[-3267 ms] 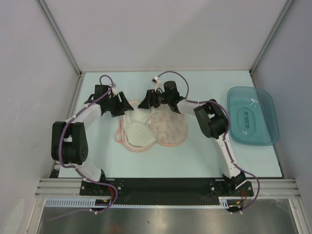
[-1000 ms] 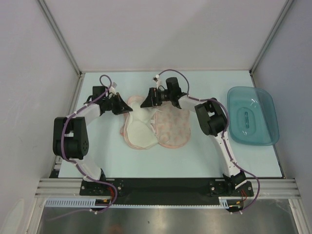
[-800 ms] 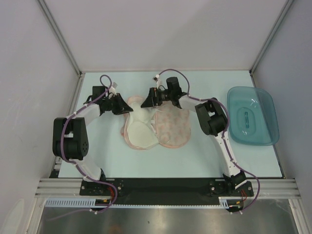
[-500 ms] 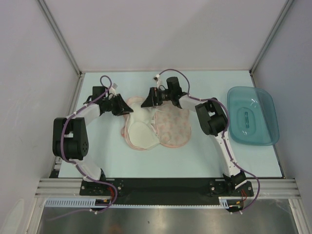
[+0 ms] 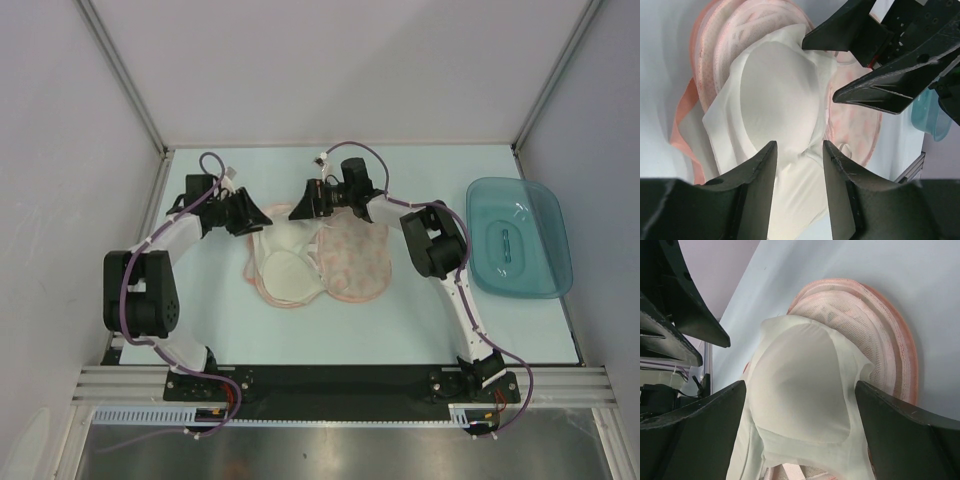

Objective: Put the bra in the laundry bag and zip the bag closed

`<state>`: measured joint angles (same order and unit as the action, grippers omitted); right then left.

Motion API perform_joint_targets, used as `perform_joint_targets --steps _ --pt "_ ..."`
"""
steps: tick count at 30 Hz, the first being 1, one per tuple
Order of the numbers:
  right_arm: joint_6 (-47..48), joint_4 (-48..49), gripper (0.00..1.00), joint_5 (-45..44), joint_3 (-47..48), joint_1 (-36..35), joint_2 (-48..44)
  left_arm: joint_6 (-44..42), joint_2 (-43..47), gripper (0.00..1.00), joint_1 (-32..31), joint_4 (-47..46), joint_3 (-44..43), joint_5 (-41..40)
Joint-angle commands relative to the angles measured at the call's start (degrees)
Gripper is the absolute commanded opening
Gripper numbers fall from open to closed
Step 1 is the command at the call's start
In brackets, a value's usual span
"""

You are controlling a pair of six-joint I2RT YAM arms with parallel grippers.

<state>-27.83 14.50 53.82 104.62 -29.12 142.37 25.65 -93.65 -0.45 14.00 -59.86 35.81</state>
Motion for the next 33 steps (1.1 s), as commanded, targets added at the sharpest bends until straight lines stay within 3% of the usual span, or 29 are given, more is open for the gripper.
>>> perform_joint_targets --steps 1,6,12,15,19,20,25,33 --pt "-1.1 1.6 0.96 0.1 1.6 -0.3 -2.5 0.8 -0.1 0.46 -0.1 0.9 -2.1 -2.2" --pt "0.2 0.6 0.96 0.1 0.8 -0.3 -3.3 -1.9 1.1 0.52 -0.5 5.9 -3.3 -13.4" --pt "-0.2 1.5 0.96 0.3 0.1 -0.2 -3.6 -2.4 -2.2 0.52 -0.7 7.4 -3.0 -13.1" --pt "-0.7 2.3 0.96 0.6 -0.3 -0.1 -3.8 -2.4 -2.7 0.46 -1.4 6.0 -1.9 -11.1" --pt "-1.6 3.3 0.95 0.9 -0.6 -0.1 -3.6 -1.7 -3.3 0.28 -3.1 5.1 -1.1 -10.8" --pt "-1.8 3.3 0.95 1.0 -0.6 -0.1 -3.6 -1.6 -3.3 0.27 -3.6 4.6 -1.0 -11.0" --pt "-1.4 3.3 0.95 1.3 -1.3 -0.1 -4.0 -1.0 -3.7 0.39 -4.1 5.2 -0.7 -13.2" --pt "-1.3 3.3 0.95 1.6 -1.8 0.0 -4.0 -0.4 3.1 0.42 -5.1 6.0 3.0 -18.2"
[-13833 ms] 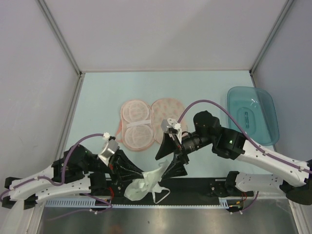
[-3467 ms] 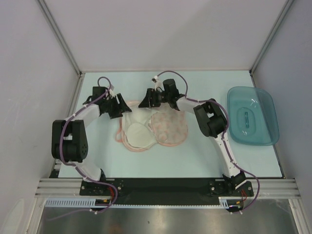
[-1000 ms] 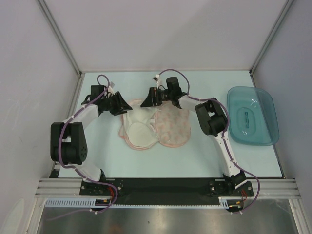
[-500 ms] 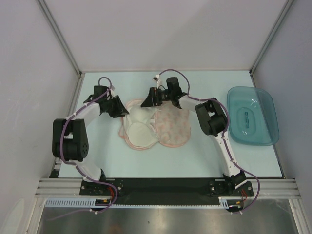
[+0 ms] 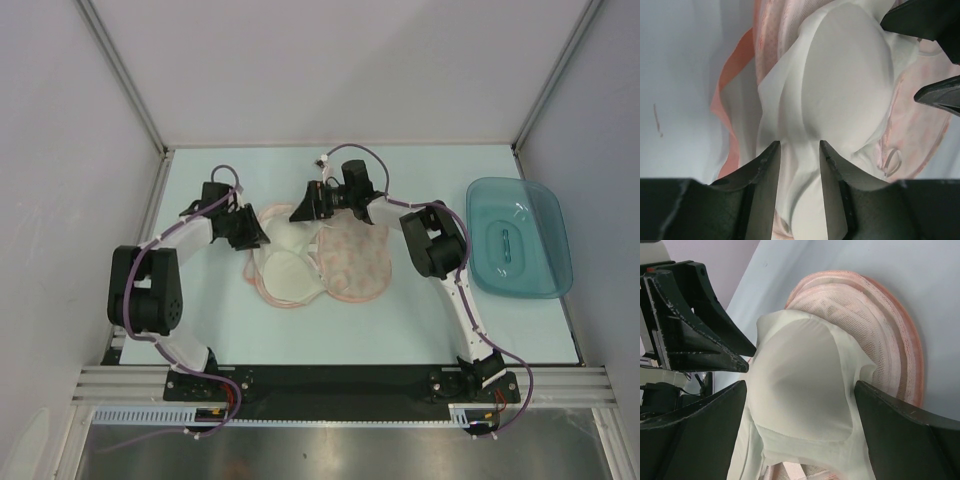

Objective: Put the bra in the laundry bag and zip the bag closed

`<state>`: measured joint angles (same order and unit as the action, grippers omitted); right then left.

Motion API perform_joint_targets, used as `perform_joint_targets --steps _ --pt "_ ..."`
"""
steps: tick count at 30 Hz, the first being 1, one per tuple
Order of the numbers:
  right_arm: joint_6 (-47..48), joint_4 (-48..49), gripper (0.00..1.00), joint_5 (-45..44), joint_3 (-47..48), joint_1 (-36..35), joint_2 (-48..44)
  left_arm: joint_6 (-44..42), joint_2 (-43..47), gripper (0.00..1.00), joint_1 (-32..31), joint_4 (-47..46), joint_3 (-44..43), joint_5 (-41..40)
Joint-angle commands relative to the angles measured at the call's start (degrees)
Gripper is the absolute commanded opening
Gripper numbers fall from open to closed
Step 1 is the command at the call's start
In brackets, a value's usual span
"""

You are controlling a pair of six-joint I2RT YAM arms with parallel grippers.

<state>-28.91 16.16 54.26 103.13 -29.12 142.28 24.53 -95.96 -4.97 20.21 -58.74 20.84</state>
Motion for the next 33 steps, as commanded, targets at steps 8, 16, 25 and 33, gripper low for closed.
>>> perform_joint_targets --steps 8,16,25,33 --pt "-1.5 3.1 0.95 1.2 -0.4 -0.1 -3.5 2.3 2.8 0.42 -0.9 -3.9 3.0 0.8" --pt "-1.5 3.2 0.94 1.2 0.1 -0.8 -3.1 4.0 1.0 0.35 -1.7 -6.7 2.4 4.8" --pt "-1.2 2.3 0.94 0.9 0.4 -0.8 -3.1 4.5 -0.8 0.42 -2.0 -5.4 1.4 2.5" --pt "-1.0 1.9 0.94 0.8 0.8 -0.4 -2.8 1.5 -3.4 0.00 -2.0 -5.7 -1.4 5.8"
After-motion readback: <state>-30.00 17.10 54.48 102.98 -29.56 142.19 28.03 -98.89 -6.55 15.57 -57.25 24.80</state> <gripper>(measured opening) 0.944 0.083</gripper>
